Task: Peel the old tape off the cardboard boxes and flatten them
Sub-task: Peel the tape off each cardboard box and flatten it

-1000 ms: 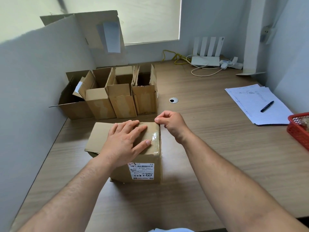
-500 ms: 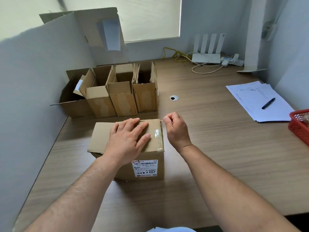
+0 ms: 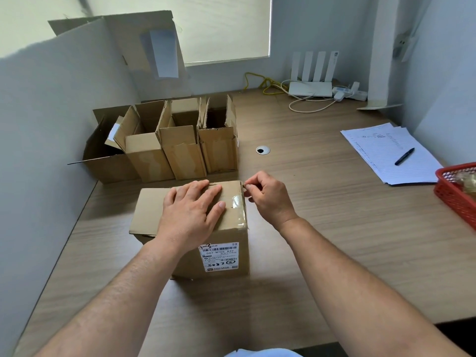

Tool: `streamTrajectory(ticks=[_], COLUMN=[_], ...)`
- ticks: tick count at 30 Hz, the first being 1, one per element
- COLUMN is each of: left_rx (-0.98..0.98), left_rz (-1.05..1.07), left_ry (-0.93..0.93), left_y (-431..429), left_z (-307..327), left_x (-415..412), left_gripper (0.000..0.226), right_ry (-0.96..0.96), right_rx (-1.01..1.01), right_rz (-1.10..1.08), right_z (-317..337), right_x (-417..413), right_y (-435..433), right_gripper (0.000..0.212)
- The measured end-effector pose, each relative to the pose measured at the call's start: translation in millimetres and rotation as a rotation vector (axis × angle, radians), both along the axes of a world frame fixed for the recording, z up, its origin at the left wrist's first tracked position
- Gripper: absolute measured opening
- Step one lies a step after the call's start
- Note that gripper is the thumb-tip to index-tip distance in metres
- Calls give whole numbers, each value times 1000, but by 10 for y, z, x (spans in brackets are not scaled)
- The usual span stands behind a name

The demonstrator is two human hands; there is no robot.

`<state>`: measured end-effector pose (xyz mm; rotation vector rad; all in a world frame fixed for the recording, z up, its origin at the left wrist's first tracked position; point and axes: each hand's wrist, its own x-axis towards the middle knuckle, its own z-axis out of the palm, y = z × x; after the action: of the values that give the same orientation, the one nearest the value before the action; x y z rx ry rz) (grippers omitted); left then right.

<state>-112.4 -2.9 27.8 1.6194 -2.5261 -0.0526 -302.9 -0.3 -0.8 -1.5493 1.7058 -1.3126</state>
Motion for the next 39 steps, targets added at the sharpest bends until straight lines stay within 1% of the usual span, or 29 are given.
streamTrajectory(ticks=[2,4,14,17,21,22,26,31,34,36,39], left_rx=[-3,-5,-14,-2,25,31,39,65,71,74,75], left_rz=[24,35,82,84,142,152,153,173,171,171,181], left_ry=[-5,-11,10,18,36,37,42,39,36,34,44], left_y=[-42,-82,-249,-290,-381,-403,-461,-544,-579,-593,-629], left_z=[-1,-6,-12,-2,27,35,60,105,107,103,104], left_x=[-19,-38,-106,-106,-101,-106,-140,-161,-170,-176,-178], left_gripper=[58,56,55,53,52,51,49,48,48,48,48], right_ry=[13,17,137,94,-83,-90,56,259,381,466,545], right_rx=[-10,-31,-228,-204,-160,-154,-177,-270,-290,-324,-393], right_rz=[-4,-23,-145,-162,-227,-236,-181,-83,-16,-19,-66], right_z=[-44,-67,-22,-24,20,36,49,5,-17,-31,-35], right_x=[18,17,-43,-27,-79,-118,-189,-40,47,87,113], right_y=[51,99,259,267,246,237,255,296,274,243,200], right_gripper=[7,8,4,5,17,17,11,17,25,26,21])
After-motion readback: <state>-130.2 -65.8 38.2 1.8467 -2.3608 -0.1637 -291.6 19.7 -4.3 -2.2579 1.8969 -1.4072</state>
